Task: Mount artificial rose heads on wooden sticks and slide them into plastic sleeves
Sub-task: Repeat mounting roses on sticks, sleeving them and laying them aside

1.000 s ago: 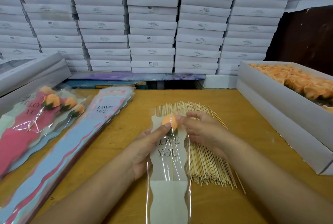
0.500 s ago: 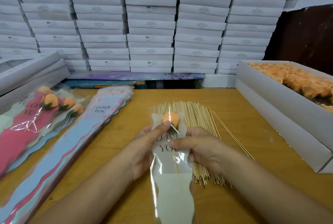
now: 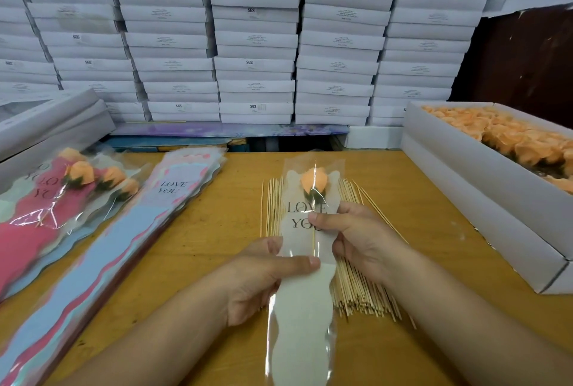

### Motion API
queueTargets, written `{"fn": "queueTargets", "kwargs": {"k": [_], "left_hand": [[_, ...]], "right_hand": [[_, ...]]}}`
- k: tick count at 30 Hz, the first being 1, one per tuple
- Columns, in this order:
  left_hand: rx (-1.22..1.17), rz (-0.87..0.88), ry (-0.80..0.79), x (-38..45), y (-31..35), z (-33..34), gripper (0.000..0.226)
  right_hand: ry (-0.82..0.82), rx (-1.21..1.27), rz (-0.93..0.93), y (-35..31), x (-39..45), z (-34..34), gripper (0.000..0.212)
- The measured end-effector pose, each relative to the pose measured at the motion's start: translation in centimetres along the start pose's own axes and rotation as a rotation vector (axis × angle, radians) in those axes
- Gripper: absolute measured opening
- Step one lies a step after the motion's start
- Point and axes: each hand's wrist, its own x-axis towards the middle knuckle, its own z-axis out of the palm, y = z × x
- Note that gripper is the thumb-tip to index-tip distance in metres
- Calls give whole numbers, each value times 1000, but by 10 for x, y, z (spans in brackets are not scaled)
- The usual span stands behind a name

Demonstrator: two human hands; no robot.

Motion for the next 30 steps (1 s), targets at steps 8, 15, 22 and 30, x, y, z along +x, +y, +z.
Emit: {"fn": "queueTargets", "kwargs": {"k": [8, 15, 22, 30], "left_hand": [[38, 11, -9, -5, 3, 6, 19], [79, -61, -96, -11, 1, 11, 24], [105, -67, -130, -10, 0, 10, 26], [82, -53, -95, -9, -2, 11, 27]], "right_hand": [[2, 8, 28, -8, 1, -1, 25], [103, 44, -1, -10, 8, -9, 25], [178, 73, -7, -16, 10, -16, 18], [180, 65, -47, -17, 8, -15, 17]]}}
